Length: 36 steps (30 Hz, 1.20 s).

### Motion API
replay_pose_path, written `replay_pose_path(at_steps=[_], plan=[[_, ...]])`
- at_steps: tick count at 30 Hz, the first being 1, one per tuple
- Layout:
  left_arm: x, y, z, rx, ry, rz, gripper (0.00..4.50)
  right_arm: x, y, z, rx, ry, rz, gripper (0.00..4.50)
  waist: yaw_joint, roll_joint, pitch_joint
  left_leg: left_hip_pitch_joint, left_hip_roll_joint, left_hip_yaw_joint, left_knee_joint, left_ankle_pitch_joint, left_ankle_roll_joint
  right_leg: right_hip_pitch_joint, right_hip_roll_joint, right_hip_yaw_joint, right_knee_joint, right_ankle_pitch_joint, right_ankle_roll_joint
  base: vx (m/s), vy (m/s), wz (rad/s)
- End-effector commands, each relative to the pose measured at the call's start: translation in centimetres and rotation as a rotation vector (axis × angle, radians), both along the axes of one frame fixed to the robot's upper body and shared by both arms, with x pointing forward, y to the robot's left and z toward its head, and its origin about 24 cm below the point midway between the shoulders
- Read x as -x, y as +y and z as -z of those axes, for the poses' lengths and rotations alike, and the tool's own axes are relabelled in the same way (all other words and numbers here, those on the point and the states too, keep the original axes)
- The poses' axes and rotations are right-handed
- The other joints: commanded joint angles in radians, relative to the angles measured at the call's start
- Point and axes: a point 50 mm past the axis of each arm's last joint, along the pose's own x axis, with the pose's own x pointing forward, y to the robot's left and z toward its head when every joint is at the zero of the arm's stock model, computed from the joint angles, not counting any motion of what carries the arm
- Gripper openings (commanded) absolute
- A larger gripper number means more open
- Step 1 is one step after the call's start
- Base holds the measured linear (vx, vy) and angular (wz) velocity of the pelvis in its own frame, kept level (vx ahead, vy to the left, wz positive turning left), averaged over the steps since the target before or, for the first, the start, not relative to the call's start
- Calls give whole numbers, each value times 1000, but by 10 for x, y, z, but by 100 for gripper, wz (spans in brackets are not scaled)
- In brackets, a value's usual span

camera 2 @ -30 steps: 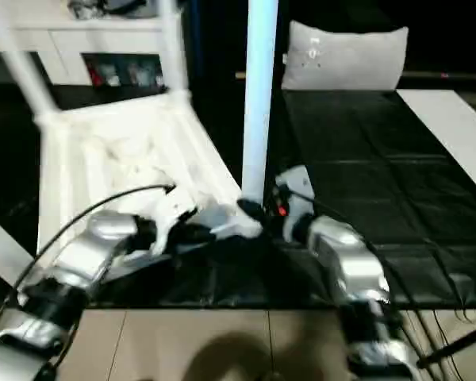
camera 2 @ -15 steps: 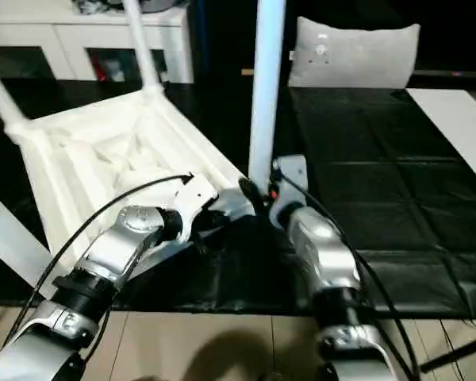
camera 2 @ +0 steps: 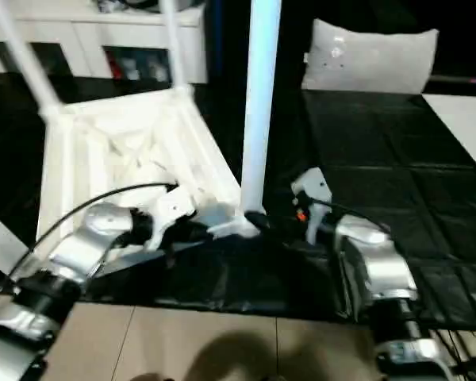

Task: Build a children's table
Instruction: Rotate leg to tighten

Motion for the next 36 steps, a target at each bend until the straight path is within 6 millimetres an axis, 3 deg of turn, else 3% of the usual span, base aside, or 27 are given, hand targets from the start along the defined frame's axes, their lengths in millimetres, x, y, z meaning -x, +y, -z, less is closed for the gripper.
replay_pose_path(at_steps=[1,4,5,7,8,9,13,14,26,36], plan=[[6,-10,-7,10,-22,142,0,4,3,-5,-18,-10,-79,426,0,-8,-66,6,36,-3,-70,-196,77,60,-49,40,-65,-254,-205,0,0,0],[16,1,-8,-40,37,300,0,9,2,-7,-34,25,-201,411,10,-8,-67,7,38,-2,-69,-192,77,61,-51,40,-62,-255,-212,0,0,0],[17,3,-8,-49,46,322,0,10,3,-7,-43,42,-233,401,11,-13,-66,7,38,-1,-69,-191,77,60,-51,40,-62,-253,-213,0,0,0],[17,4,-9,-54,48,336,0,11,4,-7,-55,64,-268,390,18,-8,-65,10,40,0,-68,-200,75,56,-51,41,-61,-258,-219,0,0,0],[17,4,-9,-54,48,336,0,11,4,-7,-55,64,-268,390,20,-8,-63,8,41,-1,-71,-208,67,58,-53,41,-63,-273,-217,0,0,0],[17,4,-9,-57,47,341,0,13,5,-6,-57,78,-287,359,20,-8,-63,8,41,-1,-71,-208,67,58,-53,41,-63,-273,-217,0,0,0],[16,5,-10,-59,45,349,0,17,9,-4,-59,125,-355,348,22,-10,-62,10,40,-3,-73,-233,48,58,-55,41,-68,-332,-198,0,0,0],[16,5,-10,-59,46,352,0,18,10,-4,-64,135,-366,317,22,-11,-62,8,40,-3,-73,-230,45,59,-57,41,-68,-338,-192,0,0,0],[15,6,-11,-53,48,361,0,23,15,-2,-73,189,-438,218,25,-13,-65,7,40,-3,-70,-199,49,59,-55,40,-63,-299,-199,0,0,0],[10,-2,-11,24,53,235,0,35,22,3,-118,220,-418,203,38,-14,-64,9,41,-2,-71,-203,43,58,-57,42,-68,-334,-178,0,0,0]])
